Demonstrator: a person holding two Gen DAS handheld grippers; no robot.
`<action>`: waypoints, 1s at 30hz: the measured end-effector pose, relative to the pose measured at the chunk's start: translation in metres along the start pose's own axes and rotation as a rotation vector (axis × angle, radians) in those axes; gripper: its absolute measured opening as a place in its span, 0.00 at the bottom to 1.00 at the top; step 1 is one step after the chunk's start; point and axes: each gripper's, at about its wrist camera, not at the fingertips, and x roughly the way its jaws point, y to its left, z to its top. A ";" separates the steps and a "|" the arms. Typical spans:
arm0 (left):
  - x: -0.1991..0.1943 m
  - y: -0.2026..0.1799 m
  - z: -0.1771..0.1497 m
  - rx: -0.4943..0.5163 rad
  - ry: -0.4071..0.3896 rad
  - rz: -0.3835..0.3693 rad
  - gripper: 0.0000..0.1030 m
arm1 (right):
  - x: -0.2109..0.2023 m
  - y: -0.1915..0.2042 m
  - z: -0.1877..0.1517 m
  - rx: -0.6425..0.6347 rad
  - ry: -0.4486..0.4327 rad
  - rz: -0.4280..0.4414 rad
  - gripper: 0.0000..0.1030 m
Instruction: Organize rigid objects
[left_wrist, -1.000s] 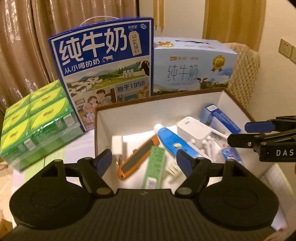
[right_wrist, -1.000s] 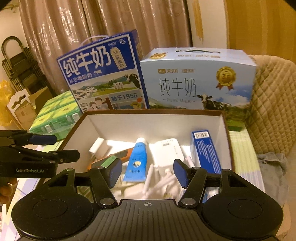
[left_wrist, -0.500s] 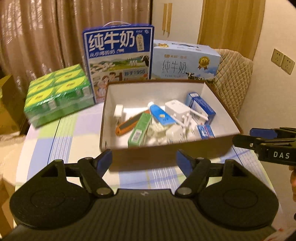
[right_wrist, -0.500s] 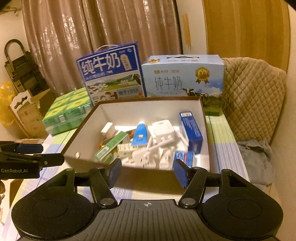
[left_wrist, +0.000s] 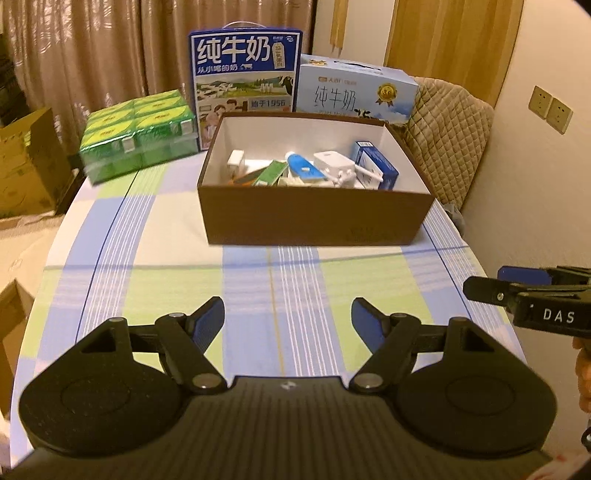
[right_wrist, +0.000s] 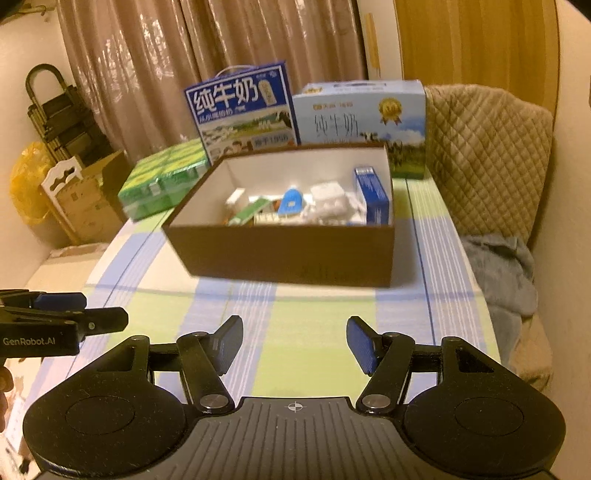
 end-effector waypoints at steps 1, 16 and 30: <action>-0.006 -0.002 -0.007 -0.006 -0.002 0.004 0.71 | -0.004 -0.001 -0.005 0.000 0.005 0.001 0.58; -0.060 -0.024 -0.070 -0.022 0.000 0.020 0.71 | -0.064 0.005 -0.070 -0.023 0.045 0.062 0.58; -0.086 -0.005 -0.088 0.032 0.014 -0.019 0.71 | -0.083 0.049 -0.091 0.005 0.039 0.062 0.58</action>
